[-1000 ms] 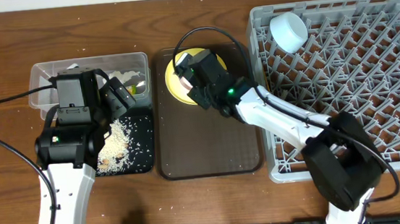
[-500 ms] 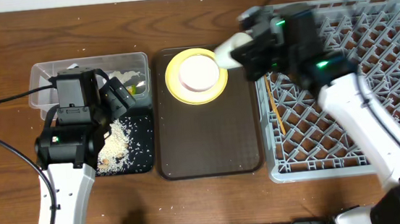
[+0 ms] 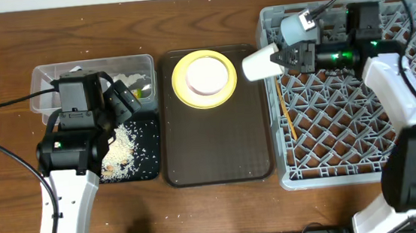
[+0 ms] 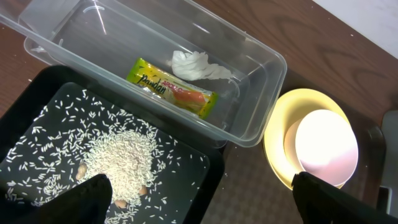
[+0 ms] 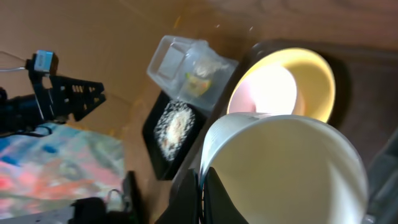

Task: Sort waste into correct bins and load items into the dishwasher rack
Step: 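Carry the white cup right and place it in the rack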

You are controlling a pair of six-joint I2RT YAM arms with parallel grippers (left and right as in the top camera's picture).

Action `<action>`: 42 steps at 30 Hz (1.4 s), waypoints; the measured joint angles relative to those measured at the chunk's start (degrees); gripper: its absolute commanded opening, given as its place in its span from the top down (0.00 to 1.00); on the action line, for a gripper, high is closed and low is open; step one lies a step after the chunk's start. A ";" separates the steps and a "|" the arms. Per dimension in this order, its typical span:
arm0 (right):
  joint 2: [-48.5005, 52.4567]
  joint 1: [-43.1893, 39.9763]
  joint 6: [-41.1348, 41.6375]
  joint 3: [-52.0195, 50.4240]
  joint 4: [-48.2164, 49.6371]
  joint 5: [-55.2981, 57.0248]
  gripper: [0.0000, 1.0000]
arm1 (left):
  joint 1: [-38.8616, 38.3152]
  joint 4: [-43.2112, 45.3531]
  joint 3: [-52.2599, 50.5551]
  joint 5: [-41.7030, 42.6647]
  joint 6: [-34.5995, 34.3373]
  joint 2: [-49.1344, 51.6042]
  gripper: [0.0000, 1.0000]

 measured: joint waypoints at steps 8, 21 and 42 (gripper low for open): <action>3.34 -0.09 0.00 -0.15 -1.53 -1.92 0.99 | 0.00 0.02 0.00 0.00 0.00 0.00 0.05; 3.32 -1.95 -3.30 -0.13 -9.27 1.81 1.00 | 0.00 0.00 0.00 0.00 0.00 0.00 0.05; 2.38 -5.68 -8.79 0.39 -16.74 17.46 0.99 | 0.00 0.00 0.00 0.00 0.00 0.00 0.05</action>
